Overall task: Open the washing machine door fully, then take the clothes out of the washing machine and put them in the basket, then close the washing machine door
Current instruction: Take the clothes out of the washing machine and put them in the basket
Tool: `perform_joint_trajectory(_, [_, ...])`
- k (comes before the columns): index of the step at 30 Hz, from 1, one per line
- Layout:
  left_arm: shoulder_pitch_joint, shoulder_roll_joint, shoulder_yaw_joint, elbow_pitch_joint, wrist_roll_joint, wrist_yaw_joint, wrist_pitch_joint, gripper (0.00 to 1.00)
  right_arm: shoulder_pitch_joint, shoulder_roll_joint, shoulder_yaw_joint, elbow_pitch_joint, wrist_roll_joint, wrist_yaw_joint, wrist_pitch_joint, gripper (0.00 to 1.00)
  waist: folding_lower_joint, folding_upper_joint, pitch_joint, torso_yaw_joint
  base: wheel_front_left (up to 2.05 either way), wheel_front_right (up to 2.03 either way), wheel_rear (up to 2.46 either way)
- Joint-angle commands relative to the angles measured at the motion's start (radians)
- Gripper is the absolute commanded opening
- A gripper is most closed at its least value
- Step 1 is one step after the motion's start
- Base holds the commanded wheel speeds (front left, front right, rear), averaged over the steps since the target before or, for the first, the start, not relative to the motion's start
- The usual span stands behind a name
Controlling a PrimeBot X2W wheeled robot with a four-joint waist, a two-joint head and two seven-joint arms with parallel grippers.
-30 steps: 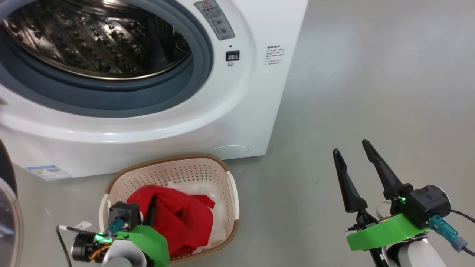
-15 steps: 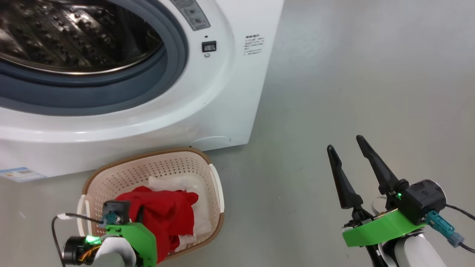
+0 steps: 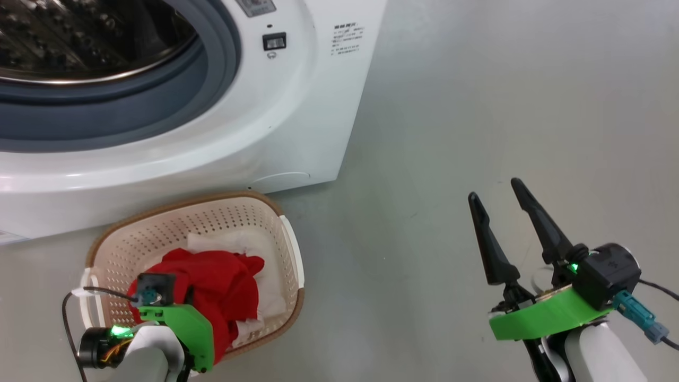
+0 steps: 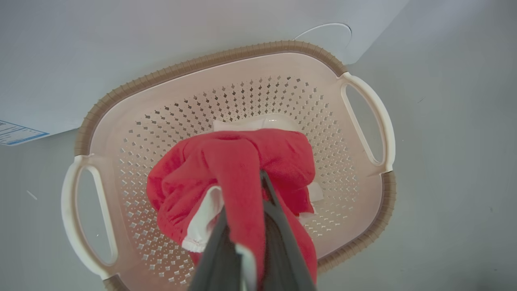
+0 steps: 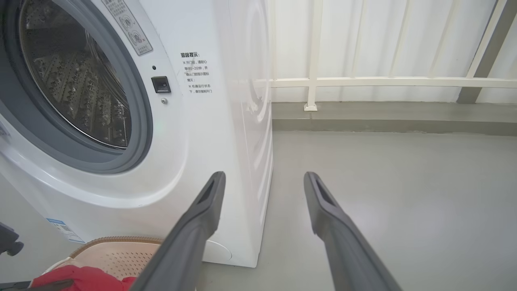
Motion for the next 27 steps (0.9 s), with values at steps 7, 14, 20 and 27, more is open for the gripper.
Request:
perform_joint_trajectory(7, [-0.019,0.03,0.016,0.004,-0.012,0.024,0.011,1.0,-0.03,-0.002,0.022,-0.028,0.011,0.006,-0.006,1.0,0.0,0.0,0.026,0.002,0.0,0.0,0.0])
perform_joint_trajectory(14, [-0.029,0.03,0.009,0.006,-0.017,0.031,0.016,1.0,-0.038,-0.002,0.022,-0.019,0.015,0.006,-0.006,1.0,0.0,0.0,0.02,0.011,0.0,0.0,0.0])
perform_joint_trajectory(20, [-0.043,0.026,0.004,0.007,-0.02,0.021,-0.005,1.0,-0.031,-0.002,0.017,-0.014,0.018,0.006,-0.006,1.0,0.0,0.0,-0.002,0.024,0.0,0.0,0.0])
perform_joint_trajectory(27, [-0.04,0.022,0.022,-0.034,-0.04,0.007,-0.034,1.0,-0.022,-0.002,0.019,-0.009,0.013,0.006,-0.006,1.0,0.0,0.0,-0.039,0.049,0.0,0.0,0.0])
